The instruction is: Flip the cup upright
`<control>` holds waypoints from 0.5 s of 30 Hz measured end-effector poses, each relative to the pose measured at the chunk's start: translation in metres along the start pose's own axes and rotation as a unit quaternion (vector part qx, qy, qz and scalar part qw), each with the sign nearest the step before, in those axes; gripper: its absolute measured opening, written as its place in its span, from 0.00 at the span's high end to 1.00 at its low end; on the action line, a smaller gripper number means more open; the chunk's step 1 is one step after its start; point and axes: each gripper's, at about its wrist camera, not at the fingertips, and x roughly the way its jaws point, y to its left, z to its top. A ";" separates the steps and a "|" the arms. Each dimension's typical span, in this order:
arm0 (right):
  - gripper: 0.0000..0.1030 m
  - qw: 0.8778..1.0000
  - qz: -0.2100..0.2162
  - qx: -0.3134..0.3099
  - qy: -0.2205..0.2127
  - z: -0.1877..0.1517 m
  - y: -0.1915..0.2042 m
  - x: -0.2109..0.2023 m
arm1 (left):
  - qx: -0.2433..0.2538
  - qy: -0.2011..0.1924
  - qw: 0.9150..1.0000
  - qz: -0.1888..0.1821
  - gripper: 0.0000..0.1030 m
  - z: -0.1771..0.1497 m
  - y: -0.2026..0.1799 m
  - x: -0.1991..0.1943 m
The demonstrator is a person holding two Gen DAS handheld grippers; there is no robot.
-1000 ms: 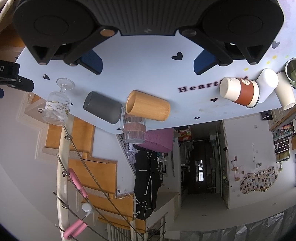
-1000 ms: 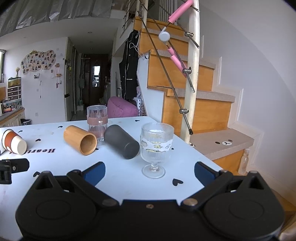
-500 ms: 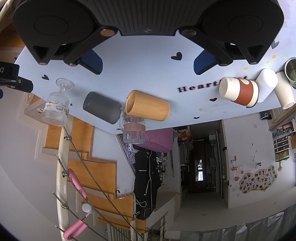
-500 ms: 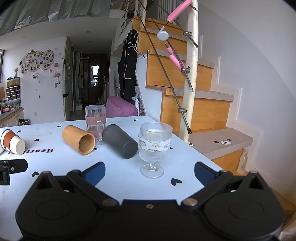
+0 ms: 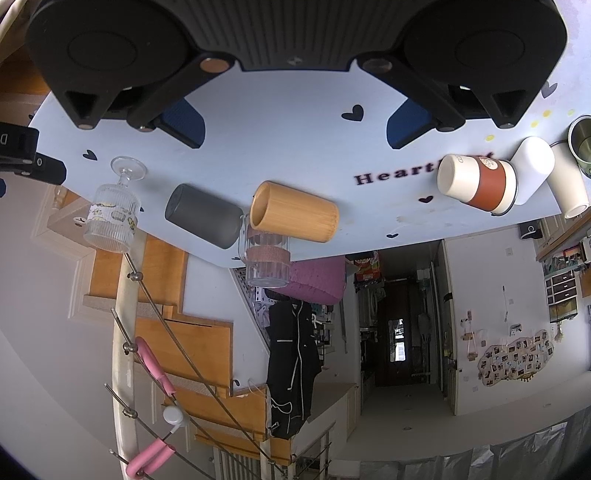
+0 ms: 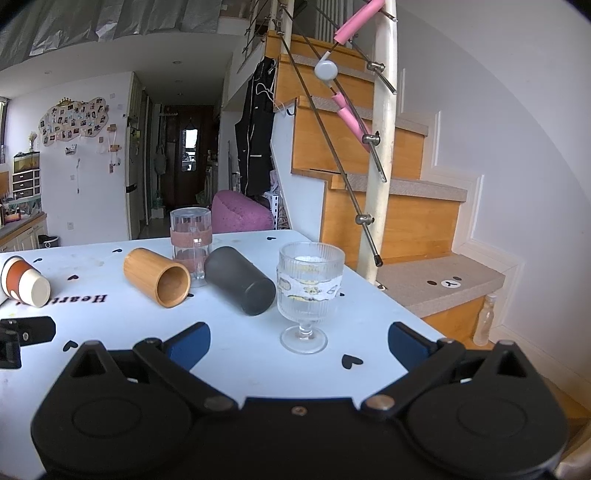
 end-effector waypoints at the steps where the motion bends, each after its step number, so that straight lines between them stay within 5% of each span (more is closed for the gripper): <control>1: 0.00 1.000 0.000 0.000 0.000 0.000 0.000 0.000 | 0.000 0.000 1.000 0.000 0.00 0.000 0.000 0.000; 15: 0.00 1.000 -0.001 -0.001 -0.001 0.000 0.000 0.000 | -0.001 0.001 1.000 0.002 0.00 -0.001 0.002 0.000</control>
